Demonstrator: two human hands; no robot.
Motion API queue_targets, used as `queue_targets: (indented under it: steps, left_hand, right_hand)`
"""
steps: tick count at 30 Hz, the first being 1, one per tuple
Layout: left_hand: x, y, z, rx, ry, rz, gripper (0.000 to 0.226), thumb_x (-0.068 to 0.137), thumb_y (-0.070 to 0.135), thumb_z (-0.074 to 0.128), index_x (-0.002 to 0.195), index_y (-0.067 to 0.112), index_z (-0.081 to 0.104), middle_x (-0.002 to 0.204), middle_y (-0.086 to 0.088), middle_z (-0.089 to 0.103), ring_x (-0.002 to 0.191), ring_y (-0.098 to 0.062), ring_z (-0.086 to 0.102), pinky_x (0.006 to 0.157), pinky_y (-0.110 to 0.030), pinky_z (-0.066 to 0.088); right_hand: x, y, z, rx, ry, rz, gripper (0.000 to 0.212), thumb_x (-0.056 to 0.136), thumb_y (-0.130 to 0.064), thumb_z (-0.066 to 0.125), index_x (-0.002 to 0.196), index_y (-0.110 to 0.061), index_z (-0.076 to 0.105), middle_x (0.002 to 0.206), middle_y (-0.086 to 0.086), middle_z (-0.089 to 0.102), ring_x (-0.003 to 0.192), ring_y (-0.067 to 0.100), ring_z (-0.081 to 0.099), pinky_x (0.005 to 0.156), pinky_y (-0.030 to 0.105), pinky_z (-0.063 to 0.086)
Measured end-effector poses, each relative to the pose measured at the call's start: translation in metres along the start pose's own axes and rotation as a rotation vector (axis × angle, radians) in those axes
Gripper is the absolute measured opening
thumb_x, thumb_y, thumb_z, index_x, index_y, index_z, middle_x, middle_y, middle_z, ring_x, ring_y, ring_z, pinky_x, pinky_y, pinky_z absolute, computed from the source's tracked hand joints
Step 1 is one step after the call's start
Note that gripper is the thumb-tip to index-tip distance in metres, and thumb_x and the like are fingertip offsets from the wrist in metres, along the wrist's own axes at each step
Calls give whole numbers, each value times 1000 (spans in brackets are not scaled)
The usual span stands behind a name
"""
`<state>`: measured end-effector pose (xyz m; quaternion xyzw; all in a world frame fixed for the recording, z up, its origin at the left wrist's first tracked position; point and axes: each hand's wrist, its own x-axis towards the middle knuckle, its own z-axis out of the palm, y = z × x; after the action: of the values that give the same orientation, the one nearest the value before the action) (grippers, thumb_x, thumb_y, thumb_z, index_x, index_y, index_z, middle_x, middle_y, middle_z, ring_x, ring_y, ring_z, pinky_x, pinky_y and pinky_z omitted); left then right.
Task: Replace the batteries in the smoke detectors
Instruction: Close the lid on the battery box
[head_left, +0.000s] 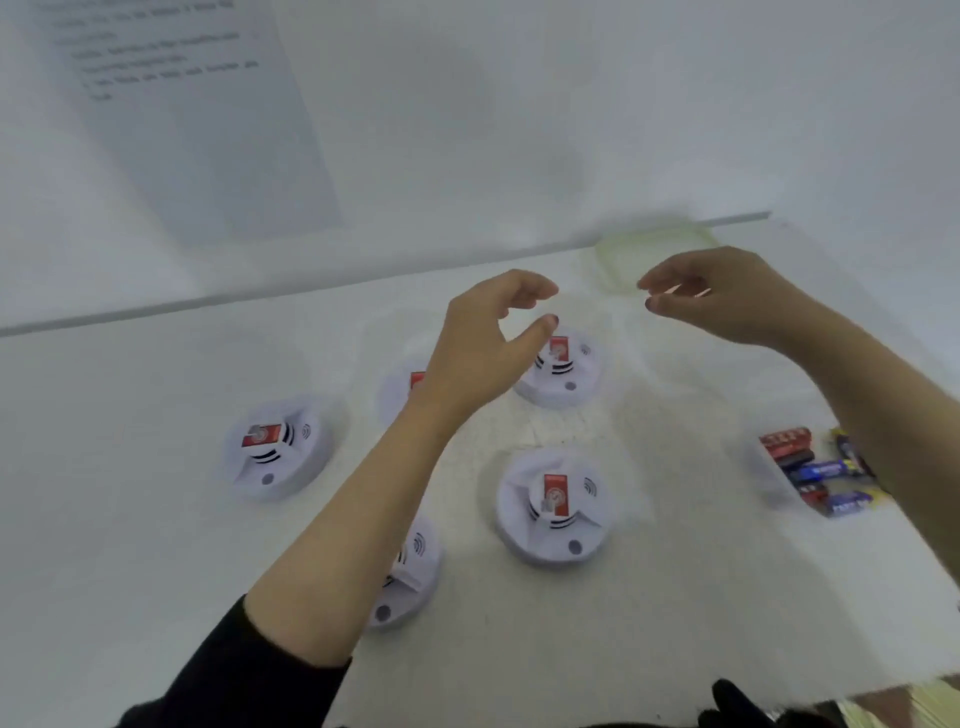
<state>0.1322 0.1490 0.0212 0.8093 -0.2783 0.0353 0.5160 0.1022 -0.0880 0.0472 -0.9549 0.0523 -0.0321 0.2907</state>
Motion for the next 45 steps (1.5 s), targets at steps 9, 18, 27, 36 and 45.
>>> queue_targets:
  steps: [9, 18, 27, 36, 45]
  left_hand:
    - [108, -14, 113, 336, -322, -113, 40, 90, 14, 60, 130, 19, 57, 138, 4, 52, 127, -12, 46, 101, -18, 30]
    - [135, -31, 146, 622, -224, -139, 22, 81, 10, 70, 103, 12, 67, 112, -2, 65, 109, -20, 56, 89, -28, 42]
    - [136, -33, 142, 364, 59, 8, 12, 88, -1, 59, 99, 4, 62, 100, -3, 63, 96, -14, 55, 86, -16, 37]
    - [141, 4, 141, 180, 351, 172, 13, 88, -2, 48, 95, 4, 57, 87, 18, 53, 86, 7, 51, 85, -29, 49]
    - [130, 46, 135, 133, 413, 176, 25, 89, 22, 64, 109, 7, 60, 72, 12, 52, 65, 2, 51, 67, -10, 37]
  right_hand:
    - [73, 123, -59, -190, -148, 138, 38, 85, 3, 56, 113, -22, 67, 126, 8, 59, 107, 18, 53, 86, 23, 36]
    - [103, 169, -55, -227, -156, -1, 35, 75, -5, 74, 108, -13, 65, 105, 7, 56, 91, 20, 53, 75, 25, 38]
    - [111, 183, -61, -239, -93, -198, 16, 77, -12, 73, 82, -15, 58, 106, 7, 51, 95, 25, 55, 79, 34, 42]
    - [101, 195, -66, 93, 130, -234, 11, 85, -16, 65, 91, -25, 60, 98, -5, 61, 84, 11, 57, 78, 21, 38]
    - [44, 167, -111, 724, 298, -168, 29, 88, 3, 44, 75, -22, 52, 60, -7, 64, 64, 11, 64, 72, 28, 56]
